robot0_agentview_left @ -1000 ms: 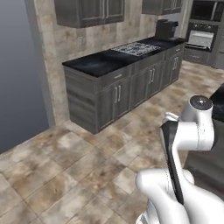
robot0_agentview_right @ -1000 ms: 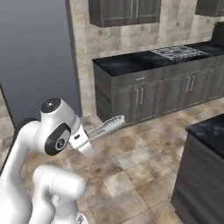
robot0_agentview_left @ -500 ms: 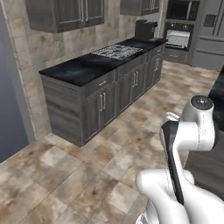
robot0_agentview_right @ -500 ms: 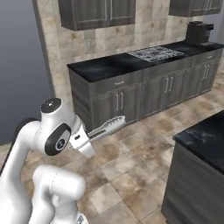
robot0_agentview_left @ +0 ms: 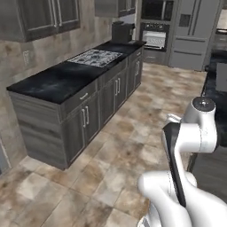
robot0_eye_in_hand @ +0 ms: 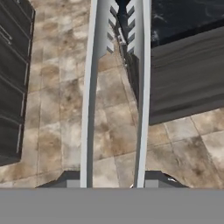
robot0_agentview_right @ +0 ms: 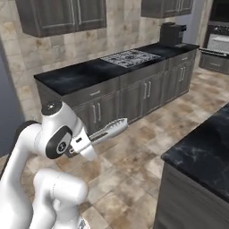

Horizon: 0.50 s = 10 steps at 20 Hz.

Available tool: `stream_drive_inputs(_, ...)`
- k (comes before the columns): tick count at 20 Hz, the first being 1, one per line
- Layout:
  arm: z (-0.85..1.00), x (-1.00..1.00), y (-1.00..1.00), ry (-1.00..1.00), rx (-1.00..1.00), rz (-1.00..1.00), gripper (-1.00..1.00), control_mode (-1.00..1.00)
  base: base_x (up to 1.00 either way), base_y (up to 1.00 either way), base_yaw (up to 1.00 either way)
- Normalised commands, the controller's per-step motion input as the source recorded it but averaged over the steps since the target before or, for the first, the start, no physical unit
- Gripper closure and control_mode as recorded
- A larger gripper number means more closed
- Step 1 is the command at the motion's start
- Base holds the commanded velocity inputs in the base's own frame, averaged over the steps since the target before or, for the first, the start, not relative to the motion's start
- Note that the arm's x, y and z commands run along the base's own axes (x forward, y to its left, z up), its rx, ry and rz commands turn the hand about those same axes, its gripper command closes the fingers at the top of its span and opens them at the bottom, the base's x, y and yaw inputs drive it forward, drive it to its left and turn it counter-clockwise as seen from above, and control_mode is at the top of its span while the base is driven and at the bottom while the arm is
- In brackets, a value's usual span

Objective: Pick up the tongs from the counter and place them near the plate next to the oven.

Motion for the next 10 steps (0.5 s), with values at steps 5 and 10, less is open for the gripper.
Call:
stream_drive_inputs(5,0.00,0.00,0.00,0.00,0.00,0.00,1.00,1.00,0.89,0.00,-0.40)
stream_drive_inputs(10,0.00,0.00,0.00,0.00,0.00,0.00,1.00,1.00,0.97,0.05,-0.33)
